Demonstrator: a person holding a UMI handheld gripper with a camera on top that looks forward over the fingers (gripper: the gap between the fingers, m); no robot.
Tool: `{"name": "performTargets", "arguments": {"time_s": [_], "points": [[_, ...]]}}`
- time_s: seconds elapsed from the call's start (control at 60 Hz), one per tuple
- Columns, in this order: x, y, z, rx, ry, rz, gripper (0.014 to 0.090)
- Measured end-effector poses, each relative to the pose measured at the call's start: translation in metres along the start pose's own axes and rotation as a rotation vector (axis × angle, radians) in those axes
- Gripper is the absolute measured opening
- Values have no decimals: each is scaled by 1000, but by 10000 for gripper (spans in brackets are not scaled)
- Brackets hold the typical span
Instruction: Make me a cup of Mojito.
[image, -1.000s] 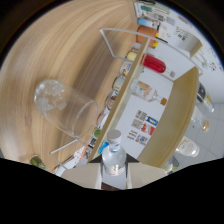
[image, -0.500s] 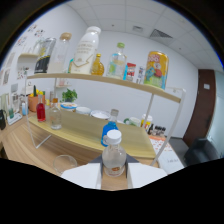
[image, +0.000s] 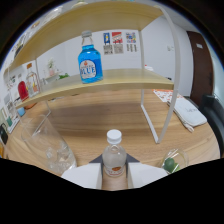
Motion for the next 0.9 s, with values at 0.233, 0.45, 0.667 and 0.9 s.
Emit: {"name": "performTargets", "arguments": {"time_s": [0.233, 0.45, 0.667, 0.9], "points": [[2, 13, 4, -7, 6, -24, 346], [5, 20, -3, -25, 28, -24, 425], [4, -7, -46, 40, 71, 7, 856], [-36, -54, -123, 192, 89, -38, 851]]}}
